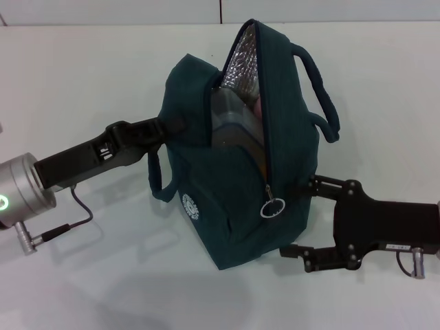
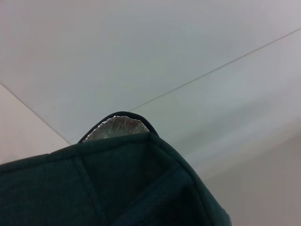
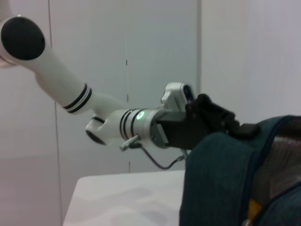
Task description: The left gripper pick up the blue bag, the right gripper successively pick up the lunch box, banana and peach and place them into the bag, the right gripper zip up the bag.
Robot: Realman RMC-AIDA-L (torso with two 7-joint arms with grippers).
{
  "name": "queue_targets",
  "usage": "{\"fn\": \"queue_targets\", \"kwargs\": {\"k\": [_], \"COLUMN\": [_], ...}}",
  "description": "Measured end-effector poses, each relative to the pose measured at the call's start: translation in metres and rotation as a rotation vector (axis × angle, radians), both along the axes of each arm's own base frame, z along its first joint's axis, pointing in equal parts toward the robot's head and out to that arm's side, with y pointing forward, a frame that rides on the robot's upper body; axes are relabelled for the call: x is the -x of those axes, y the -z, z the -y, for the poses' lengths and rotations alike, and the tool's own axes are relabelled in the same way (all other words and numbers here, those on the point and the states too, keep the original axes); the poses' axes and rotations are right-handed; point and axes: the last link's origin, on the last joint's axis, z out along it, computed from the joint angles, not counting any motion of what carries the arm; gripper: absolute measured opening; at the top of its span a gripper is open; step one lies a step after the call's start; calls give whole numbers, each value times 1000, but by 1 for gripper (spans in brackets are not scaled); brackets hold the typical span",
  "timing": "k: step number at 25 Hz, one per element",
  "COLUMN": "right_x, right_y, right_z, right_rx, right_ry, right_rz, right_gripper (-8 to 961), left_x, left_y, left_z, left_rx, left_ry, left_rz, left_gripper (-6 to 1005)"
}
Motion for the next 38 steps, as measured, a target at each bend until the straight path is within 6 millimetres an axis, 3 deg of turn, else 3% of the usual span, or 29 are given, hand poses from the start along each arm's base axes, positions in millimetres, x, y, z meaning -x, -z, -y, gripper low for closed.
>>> {"fn": "queue_targets", "kwargs": {"k": [31, 36, 38], "right_x": [5, 8, 9], "right_y": [10, 13, 15], "right_z": [-3, -7, -8], "right_rx": [25, 13, 13], "right_ry": [-18, 2, 5], "right_rz": [29, 30, 29], "right_gripper": [826, 747, 644], "left_x": [-2, -3, -2], "left_y": [0, 0, 0], "left_z": [-3, -3, -2], "left_rx": [-2, -2, -2], "left_ry": [7, 7, 7], "left_rz": [1, 1, 1], "left_gripper": [54, 55, 55]}}
